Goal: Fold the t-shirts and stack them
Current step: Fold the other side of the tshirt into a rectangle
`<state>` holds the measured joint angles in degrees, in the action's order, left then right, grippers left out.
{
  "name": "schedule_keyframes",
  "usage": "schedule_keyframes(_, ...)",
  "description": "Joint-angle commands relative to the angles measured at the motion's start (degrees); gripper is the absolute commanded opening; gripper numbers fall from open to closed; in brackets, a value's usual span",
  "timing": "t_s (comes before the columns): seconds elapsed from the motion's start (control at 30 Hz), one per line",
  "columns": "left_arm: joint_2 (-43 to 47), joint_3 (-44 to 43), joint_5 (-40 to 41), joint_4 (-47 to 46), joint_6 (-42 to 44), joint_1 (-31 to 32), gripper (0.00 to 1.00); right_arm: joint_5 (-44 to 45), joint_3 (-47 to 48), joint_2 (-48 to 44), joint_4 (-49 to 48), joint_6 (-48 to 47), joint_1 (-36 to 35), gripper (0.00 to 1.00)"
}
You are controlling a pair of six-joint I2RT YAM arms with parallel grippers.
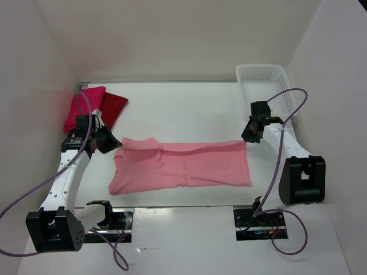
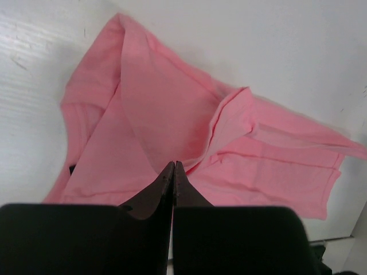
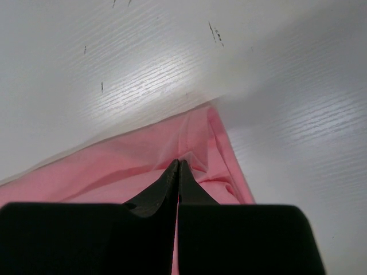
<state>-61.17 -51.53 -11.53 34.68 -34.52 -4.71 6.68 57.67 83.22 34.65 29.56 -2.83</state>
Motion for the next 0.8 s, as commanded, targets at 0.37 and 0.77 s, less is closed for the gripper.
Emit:
schedule_keyframes(0.37, 2.6, 2.4, -4.8, 19.6, 3.0, 2.3, 0.00, -2.8, 1.8, 3.5, 5.4, -1.2, 1.5, 0.00)
schedule_keyframes(0.77, 1.0, -9.5, 13.0, 25.8, 2.3, 5.2, 0.00, -0.9, 3.1, 2.8, 8.7, -0.6, 1.5, 0.02)
